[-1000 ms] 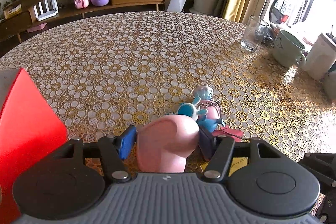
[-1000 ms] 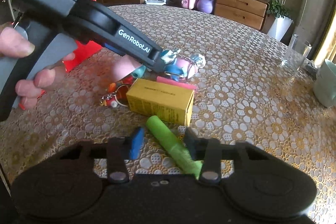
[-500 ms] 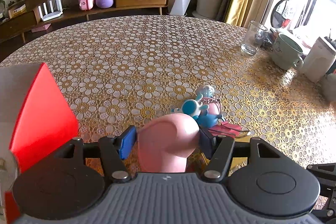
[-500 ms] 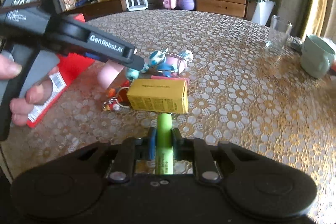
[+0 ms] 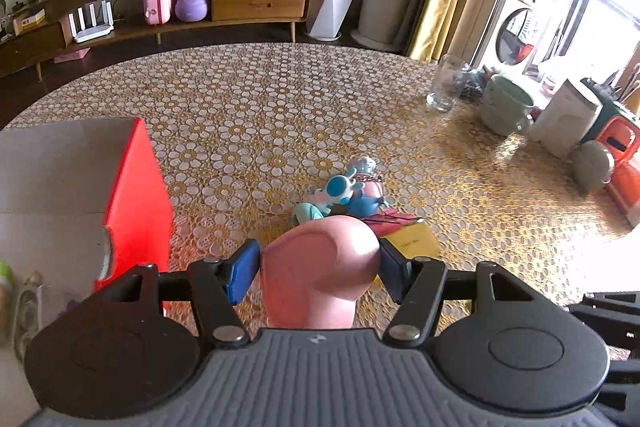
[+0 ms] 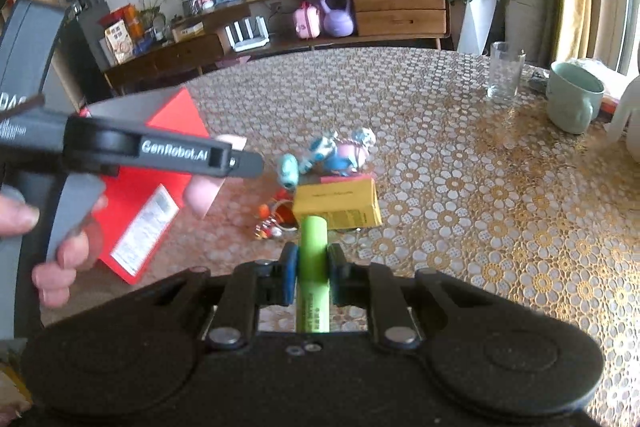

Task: Organize rigid objects
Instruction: 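Carry the piggy toy and highlighter over the shoebox with both grippers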

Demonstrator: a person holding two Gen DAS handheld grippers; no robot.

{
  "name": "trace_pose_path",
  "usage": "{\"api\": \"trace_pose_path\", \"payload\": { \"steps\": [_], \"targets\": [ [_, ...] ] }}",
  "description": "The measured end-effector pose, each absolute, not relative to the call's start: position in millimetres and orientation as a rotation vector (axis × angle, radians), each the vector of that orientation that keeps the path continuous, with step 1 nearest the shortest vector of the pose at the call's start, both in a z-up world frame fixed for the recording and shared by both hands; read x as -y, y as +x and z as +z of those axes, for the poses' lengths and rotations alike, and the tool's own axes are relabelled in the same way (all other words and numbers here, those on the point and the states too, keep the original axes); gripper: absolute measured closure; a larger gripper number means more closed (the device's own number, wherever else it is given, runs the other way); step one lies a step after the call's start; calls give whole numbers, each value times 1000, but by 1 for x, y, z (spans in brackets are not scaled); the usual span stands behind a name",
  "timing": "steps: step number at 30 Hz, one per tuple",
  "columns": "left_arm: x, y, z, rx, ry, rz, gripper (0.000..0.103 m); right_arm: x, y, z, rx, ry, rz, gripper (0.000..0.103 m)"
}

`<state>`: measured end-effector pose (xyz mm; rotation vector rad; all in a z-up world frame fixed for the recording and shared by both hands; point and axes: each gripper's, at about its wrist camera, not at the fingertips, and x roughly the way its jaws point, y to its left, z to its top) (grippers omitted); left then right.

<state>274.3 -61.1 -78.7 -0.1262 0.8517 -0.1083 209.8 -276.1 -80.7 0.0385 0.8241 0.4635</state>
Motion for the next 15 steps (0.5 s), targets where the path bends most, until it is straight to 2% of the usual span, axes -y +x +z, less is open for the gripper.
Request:
{"api": "trace_pose_path", "payload": {
  "steps": [15],
  "targets": [
    [27, 224, -20, -807, -128, -130, 40, 238, 183, -20, -758, 105, 474, 88]
  ]
}}
